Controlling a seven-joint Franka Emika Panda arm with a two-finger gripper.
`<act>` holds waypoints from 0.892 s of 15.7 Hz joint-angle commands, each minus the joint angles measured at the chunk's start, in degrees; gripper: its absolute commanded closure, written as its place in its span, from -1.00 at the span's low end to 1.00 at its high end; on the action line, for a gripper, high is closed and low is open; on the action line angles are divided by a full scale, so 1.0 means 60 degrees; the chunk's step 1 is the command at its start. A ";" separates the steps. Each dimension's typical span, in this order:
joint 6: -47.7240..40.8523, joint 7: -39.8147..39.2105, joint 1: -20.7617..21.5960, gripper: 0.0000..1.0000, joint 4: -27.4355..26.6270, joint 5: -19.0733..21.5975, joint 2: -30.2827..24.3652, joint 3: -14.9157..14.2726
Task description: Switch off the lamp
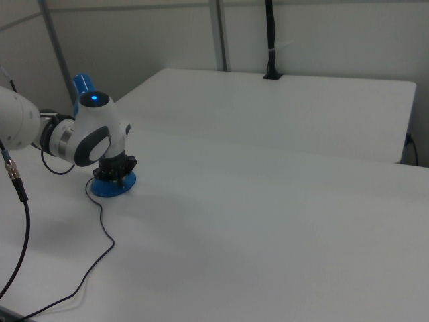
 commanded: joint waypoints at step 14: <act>-0.5266 0.3253 -0.1559 1.00 0.0581 -0.1490 -0.2388 -0.0913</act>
